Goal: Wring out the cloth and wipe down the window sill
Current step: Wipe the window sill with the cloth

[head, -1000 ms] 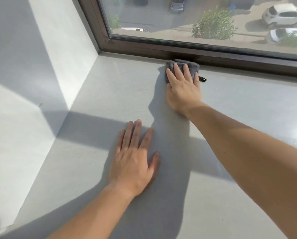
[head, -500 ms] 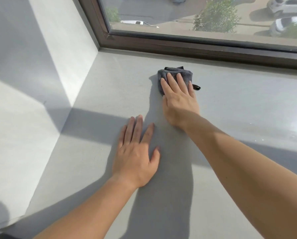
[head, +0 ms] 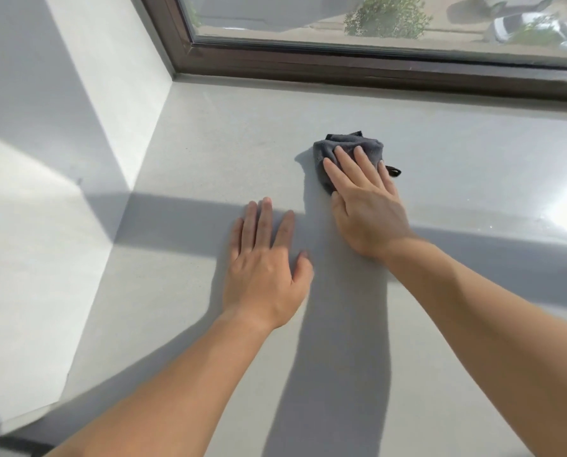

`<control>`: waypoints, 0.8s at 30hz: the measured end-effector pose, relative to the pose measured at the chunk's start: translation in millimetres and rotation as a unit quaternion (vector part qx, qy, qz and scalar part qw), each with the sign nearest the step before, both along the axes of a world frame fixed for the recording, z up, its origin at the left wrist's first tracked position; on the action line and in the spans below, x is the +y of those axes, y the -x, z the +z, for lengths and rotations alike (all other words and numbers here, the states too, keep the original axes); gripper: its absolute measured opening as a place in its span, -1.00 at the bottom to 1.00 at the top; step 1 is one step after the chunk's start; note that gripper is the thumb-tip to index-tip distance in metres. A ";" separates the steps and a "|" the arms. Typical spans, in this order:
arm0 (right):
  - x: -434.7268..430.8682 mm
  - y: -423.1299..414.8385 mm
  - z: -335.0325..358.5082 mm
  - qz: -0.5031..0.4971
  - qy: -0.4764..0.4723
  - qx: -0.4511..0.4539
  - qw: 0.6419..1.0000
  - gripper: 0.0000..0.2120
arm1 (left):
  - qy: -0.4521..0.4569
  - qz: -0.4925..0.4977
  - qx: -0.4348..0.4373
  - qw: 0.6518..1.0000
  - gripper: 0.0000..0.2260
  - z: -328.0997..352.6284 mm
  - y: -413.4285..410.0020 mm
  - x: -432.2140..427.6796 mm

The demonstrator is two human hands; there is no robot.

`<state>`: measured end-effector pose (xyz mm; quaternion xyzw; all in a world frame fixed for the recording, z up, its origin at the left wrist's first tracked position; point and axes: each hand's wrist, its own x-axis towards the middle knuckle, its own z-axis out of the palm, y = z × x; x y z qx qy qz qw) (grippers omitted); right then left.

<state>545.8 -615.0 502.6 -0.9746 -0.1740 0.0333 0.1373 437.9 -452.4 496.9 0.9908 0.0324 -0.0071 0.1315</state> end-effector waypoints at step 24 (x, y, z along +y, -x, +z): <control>-29.4 92.1 -18.0 0.016 0.013 -0.010 1.000 -0.45 | 0.072 0.005 -0.002 0.997 -0.42 -9.1 2.6 -15.1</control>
